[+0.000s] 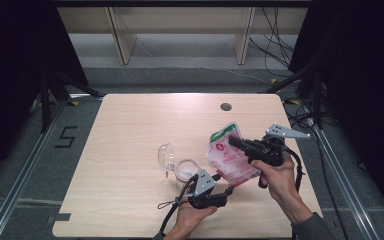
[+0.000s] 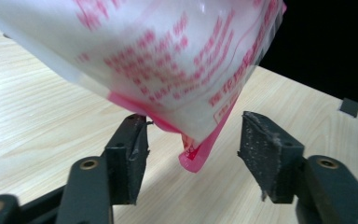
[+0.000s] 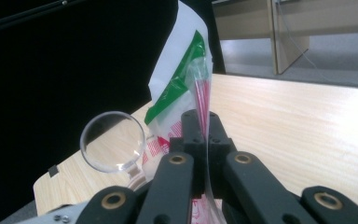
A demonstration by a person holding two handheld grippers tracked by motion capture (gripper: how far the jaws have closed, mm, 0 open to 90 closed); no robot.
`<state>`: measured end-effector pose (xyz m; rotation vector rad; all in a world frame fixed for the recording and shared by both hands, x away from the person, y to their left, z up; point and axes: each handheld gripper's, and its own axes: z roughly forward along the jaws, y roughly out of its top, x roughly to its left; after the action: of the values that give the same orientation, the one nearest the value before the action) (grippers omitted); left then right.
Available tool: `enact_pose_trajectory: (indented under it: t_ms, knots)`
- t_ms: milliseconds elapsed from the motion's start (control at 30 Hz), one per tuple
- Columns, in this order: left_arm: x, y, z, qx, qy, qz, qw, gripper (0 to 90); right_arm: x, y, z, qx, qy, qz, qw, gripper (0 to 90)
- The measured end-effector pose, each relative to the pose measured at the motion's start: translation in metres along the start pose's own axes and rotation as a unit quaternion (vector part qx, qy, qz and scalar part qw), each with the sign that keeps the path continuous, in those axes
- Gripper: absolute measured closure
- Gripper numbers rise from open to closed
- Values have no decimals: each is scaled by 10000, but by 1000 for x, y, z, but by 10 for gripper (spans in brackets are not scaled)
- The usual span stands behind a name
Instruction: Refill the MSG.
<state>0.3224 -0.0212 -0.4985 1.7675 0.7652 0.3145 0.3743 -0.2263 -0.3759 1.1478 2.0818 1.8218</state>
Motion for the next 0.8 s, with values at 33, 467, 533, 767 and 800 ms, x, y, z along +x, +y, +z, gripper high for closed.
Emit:
enact_pose_trajectory:
  t_ms: [33,467,533,767,800]
  knots:
    - [1,1,-1,21,-40,79,10000,397,-3,-3,1,-61,-21,-19,10000,900]
    - [-3,-1,-29,380,-267,379,9982,358,-31,-33,-26,-515,-85,475,9975,900]
    - [-3,-2,-34,339,-261,340,9985,360,-37,-38,-29,-680,2,538,9962,900]
    - [4,4,-45,361,-201,430,9982,353,-46,-44,-41,-792,-88,631,9948,900]
    - [5,5,-46,347,-227,464,9981,352,-47,-45,-44,-779,-106,744,9941,900]
